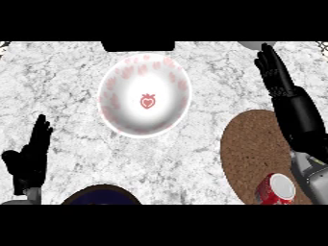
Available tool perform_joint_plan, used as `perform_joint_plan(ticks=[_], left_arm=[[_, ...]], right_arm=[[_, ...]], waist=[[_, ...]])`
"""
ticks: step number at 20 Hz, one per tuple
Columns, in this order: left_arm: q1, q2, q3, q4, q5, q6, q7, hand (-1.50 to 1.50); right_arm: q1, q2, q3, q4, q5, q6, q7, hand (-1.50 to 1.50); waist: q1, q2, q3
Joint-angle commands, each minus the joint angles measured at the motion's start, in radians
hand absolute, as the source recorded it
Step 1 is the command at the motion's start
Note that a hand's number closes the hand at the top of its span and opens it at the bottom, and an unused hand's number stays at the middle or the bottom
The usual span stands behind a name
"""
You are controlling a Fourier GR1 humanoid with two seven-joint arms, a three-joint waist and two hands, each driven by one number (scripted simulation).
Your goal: Pick the squash from the placemat and place it in the bowl
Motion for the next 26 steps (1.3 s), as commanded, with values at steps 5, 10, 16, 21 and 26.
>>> perform_joint_plan(ticks=[5,10,16,21,26], left_arm=[[-0.083,0.008,-0.141,-0.097,-0.027,-0.161,-0.038,0.0],[-0.141,0.001,-0.244,-0.155,-0.021,-0.266,0.041,0.0],[-0.169,-0.017,-0.267,-0.234,-0.004,-0.299,0.147,0.0],[-0.167,-0.049,-0.296,-0.233,-0.03,-0.284,0.132,0.0],[-0.176,-0.041,-0.291,-0.232,-0.037,-0.287,0.14,0.0]], right_arm=[[0.234,0.031,-0.313,0.073,-0.282,-0.04,-0.018,1.5],[0.36,-0.003,-0.405,0.267,-0.318,-0.002,-0.019,-1.5],[0.388,-0.166,-0.464,0.441,-0.23,0.214,-0.193,-1.5],[0.363,-0.36,-0.38,0.432,-0.114,0.299,-0.035,-1.5],[0.353,-0.56,-0.273,0.409,-0.082,0.551,0.144,-1.5]], waist=[[-0.102,-0.013,0.007],[-0.041,-0.009,0.003],[0.015,-0.009,-0.002],[0.019,-0.008,-0.004],[0.035,-0.006,-0.006]])
